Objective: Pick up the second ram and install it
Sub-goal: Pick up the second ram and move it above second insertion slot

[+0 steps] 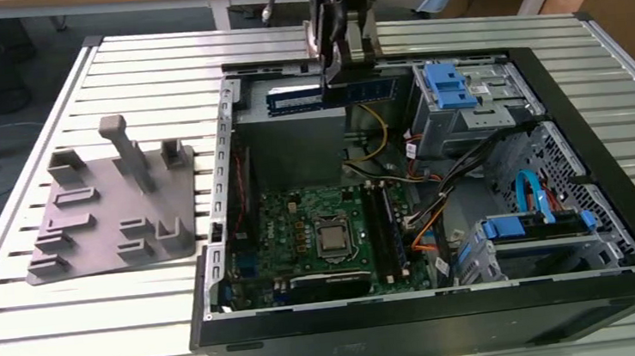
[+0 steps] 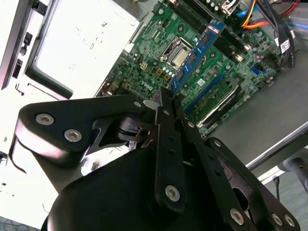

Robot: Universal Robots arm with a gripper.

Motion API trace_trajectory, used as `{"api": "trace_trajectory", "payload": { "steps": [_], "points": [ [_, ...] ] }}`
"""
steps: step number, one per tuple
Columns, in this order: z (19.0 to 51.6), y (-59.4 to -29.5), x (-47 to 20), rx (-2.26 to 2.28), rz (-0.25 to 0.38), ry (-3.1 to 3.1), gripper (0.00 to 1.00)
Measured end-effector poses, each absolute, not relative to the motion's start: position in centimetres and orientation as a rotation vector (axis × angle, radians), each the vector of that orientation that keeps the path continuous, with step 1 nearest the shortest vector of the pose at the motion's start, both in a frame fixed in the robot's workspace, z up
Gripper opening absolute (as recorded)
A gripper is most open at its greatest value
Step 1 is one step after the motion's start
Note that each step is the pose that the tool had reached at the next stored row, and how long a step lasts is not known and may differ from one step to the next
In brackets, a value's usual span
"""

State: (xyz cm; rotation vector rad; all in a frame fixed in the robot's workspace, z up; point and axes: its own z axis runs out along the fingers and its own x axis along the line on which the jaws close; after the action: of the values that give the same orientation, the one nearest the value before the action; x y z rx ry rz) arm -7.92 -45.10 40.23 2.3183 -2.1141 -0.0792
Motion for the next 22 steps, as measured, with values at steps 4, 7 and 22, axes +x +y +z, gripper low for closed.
{"api": "trace_trajectory", "payload": {
  "steps": [4,7,22],
  "points": [
    [40.23,-45.09,-7.89,2.318,-0.079,-2.114,0.14],
    [40.23,-45.1,-7.87,2.318,-0.079,-2.114,0.14],
    [39.87,-45.94,-7.38,2.218,-0.081,-2.222,0.14]
  ]
}}
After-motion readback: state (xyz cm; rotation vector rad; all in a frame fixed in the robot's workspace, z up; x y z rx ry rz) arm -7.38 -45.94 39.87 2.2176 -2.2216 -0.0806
